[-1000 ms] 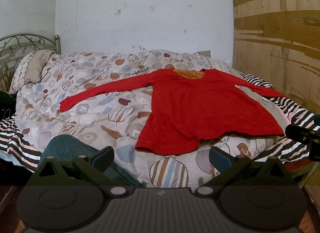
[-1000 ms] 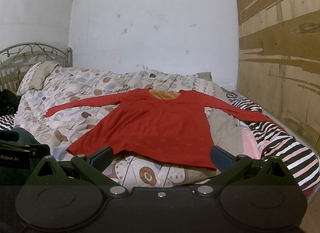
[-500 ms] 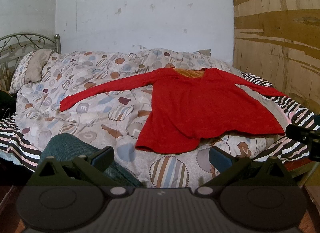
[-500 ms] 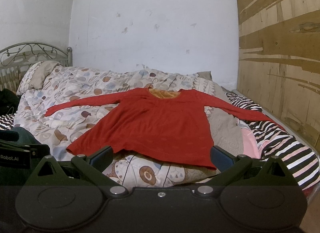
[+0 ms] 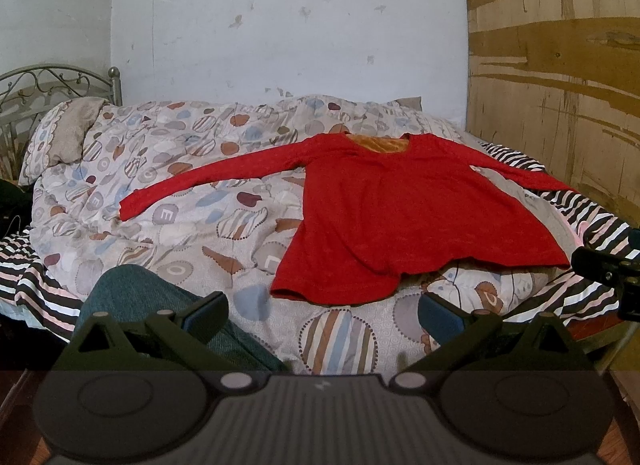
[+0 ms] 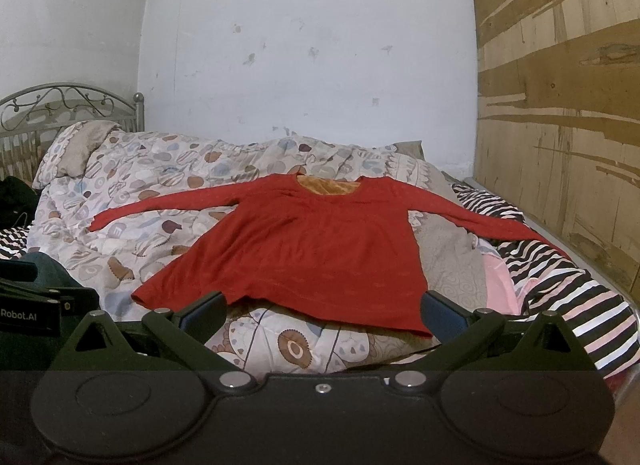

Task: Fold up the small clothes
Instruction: 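Move the right tool toward the sleeve cuff nearest it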

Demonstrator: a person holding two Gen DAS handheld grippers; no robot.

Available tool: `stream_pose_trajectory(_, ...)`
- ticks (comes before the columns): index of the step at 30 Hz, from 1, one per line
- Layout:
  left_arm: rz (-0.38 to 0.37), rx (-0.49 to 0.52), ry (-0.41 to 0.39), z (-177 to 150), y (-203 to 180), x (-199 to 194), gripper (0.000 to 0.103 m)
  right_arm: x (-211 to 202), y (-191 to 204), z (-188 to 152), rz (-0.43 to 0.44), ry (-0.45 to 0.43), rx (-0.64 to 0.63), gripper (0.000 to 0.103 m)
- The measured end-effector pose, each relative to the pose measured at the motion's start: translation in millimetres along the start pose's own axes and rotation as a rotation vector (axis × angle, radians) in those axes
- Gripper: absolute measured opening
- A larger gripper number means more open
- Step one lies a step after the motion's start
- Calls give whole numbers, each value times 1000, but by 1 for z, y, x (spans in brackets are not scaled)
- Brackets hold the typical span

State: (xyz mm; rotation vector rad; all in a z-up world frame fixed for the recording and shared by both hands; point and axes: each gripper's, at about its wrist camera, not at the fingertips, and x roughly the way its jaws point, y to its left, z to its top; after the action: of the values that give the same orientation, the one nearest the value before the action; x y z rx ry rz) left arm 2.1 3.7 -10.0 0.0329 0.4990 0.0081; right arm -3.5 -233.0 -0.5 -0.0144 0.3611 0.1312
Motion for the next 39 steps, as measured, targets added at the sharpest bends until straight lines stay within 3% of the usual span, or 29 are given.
stream_pose_trajectory(6,0,3,6,0,0,1,103,1,5,-4,2,8,1,103)
stream_pose_trajectory(10,5,3,26,9,4,3,103,20,6,-7,-14,114,32,103)
stream_pose_trajectory(15,7,31,25,34,5,14,103,38,-2,20,-98,205,33,103)
stream_pose_trajectory(21,-40,65,8,76,0,38,103,57,-9,39,-74,227,-5,103)
stream_pose_trajectory(28,-61,130,-34,130,-22,86,103,96,-16,58,-193,234,-124,103)
stream_pose_trajectory(34,-119,110,-17,164,-33,142,103,144,-39,73,-236,240,-108,103)
stream_pose_trajectory(39,-117,114,-7,176,-36,189,103,191,-55,80,-257,251,-76,103)
